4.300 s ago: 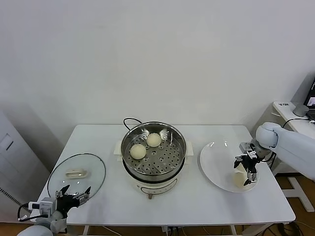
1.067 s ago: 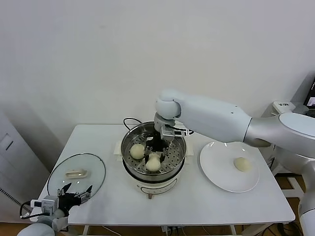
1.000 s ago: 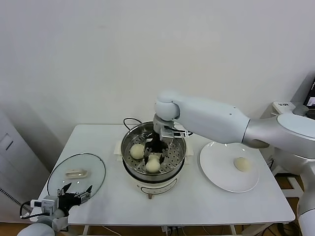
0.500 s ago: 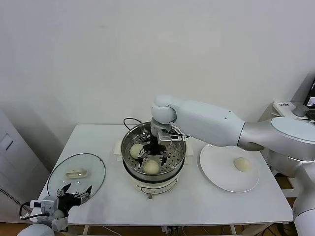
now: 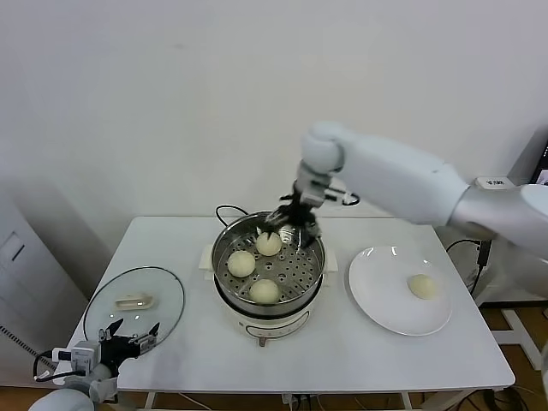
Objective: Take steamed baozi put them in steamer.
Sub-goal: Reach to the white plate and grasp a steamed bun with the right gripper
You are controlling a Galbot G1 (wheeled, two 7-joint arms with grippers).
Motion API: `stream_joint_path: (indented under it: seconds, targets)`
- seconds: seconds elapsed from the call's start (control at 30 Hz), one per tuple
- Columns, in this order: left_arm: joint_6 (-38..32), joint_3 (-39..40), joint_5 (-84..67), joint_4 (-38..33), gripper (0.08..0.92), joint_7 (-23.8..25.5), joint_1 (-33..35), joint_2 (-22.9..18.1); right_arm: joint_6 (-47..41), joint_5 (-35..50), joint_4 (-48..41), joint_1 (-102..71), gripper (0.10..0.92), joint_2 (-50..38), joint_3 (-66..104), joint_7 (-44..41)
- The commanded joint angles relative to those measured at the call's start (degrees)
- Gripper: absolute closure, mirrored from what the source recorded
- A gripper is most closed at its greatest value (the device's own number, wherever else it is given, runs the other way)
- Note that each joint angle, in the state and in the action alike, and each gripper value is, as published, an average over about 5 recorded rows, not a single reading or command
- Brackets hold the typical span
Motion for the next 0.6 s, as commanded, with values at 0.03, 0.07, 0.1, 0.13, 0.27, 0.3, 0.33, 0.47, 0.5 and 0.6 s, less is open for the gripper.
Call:
stream_joint_path:
  seconds: [0.03, 0.07, 0.1, 0.13, 0.27, 0.3, 0.33, 0.47, 0.5, 0.6]
  targets:
    - [0.05, 0.07, -0.24, -0.04, 0.177, 0.00, -0.09, 0.17, -15.36, 6.44, -7.35, 4.44, 0.203, -12.39, -4.32, -0.59]
    - [0.05, 0.09, -0.28, -0.03, 0.177, 0.00, -0.09, 0.17, -16.15, 6.76, -8.02, 4.40, 0.203, -13.26, -4.90, -0.69]
    - [0.05, 0.10, -0.31, -0.03, 0.177, 0.00, -0.07, 0.15, -16.84, 7.12, -8.60, 4.30, 0.203, -13.95, -5.41, -0.76]
    - [0.04, 0.12, -0.32, -0.01, 0.177, 0.00, -0.05, 0.13, -17.56, 7.59, -9.25, 4.13, 0.203, -14.71, -6.11, -0.84]
    - [0.03, 0.18, -0.32, -0.01, 0.177, 0.01, 0.07, 0.10, -19.58, 8.66, -11.64, 2.79, 0.203, -17.20, -8.56, -1.04]
    - [0.03, 0.17, -0.32, -0.03, 0.177, 0.01, 0.08, 0.12, -19.72, 8.54, -12.15, 2.35, 0.203, -17.62, -8.85, -1.04]
    - [0.03, 0.15, -0.32, -0.05, 0.177, 0.01, 0.07, 0.14, -19.79, 8.19, -12.73, 1.78, 0.203, -18.05, -8.99, -1.02]
    - [0.05, 0.06, -0.33, -0.15, 0.177, 0.01, 0.01, 0.14, -19.67, 6.09, -14.76, -1.26, 0.203, -19.31, -7.88, -0.41]
    - [0.06, 0.06, -0.33, -0.18, 0.177, 0.01, 0.00, 0.12, -19.57, 5.43, -15.18, -2.32, 0.203, -19.53, -7.10, -0.14]
    - [0.09, 0.07, -0.33, -0.21, 0.177, 0.01, -0.02, 0.08, -18.73, 2.76, -16.61, -6.44, 0.203, -19.86, -3.71, 0.97]
